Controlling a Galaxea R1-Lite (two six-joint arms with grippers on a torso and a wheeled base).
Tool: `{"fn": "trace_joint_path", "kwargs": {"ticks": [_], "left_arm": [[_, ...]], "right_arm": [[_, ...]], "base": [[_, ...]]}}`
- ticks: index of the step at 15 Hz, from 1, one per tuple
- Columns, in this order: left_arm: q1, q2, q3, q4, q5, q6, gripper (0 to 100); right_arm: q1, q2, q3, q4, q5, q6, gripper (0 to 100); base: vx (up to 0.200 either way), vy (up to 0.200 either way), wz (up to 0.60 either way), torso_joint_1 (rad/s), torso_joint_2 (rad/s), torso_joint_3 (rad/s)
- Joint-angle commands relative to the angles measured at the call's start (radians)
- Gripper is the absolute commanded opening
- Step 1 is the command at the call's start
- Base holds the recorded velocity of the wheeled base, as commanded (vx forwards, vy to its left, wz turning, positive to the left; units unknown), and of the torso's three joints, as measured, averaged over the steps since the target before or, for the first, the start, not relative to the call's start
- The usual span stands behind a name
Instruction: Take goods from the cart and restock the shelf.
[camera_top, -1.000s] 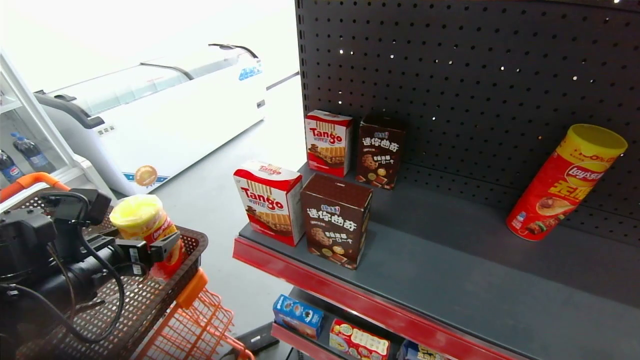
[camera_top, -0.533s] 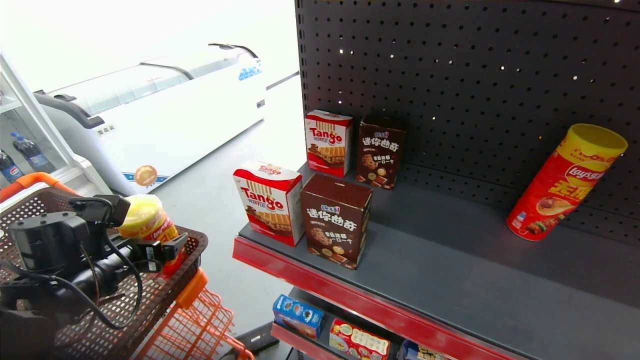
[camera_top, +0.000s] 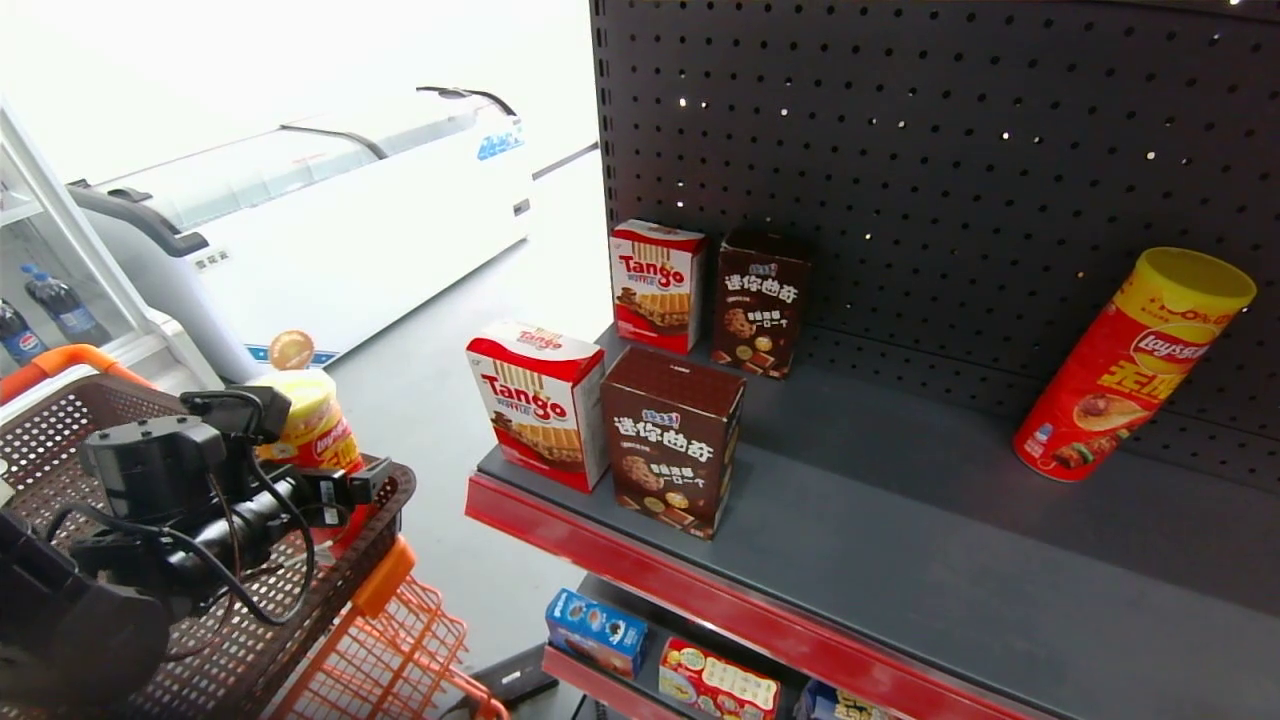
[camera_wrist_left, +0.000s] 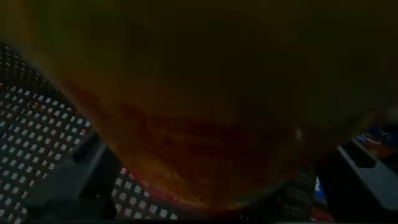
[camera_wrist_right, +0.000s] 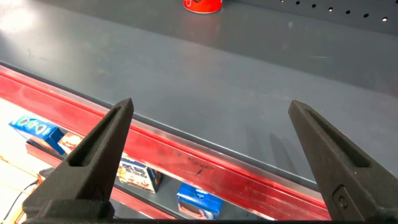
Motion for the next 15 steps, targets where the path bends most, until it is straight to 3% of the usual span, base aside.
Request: {"fn": "trace_joint_path", "kwargs": {"ticks": [1,2,10,11,12,15], "left_arm": [[-0.001,0.037,-0.007,-0.009,0.0,-0.003,100],[-0.001,0.043,-0.017,-0.016,-0.001,-0.003,0],[-0.013,-0.038,-0.049,-0.053,-0.003,0.008,0],[-0.015,-0.075,-0.047,-0.05,-0.004,0.012,0],[-0.016,-0.135,-0.047,-0.042,-0.006,0.043,0],[-0.05,-0.281,-0.029,-0.019,-0.03,0.055,0]], "right_arm": [[-0.001,0.002,0.0,0.0,0.0,-0.001,100],[0.0,0.002,0.0,0.0,0.0,-0.001,100],[0.0,0.0,0.0,0.0,0.0,-0.001,100],[-0.001,0.002,0.0,0.0,0.0,-0.001,100],[0.0,0.002,0.0,0.0,0.0,-0.001,100],[-0.001,0.002,0.0,0.0,0.0,-0.001,100]], "base": [[0.0,0.0,0.0,0.0,0.0,0.0],[0.0,0.0,0.0,0.0,0.0,0.0],[0.0,0.0,0.0,0.0,0.0,0.0],[0.0,0.0,0.0,0.0,0.0,0.0],[0.0,0.0,0.0,0.0,0.0,0.0],[0.0,0.0,0.0,0.0,0.0,0.0]]}}
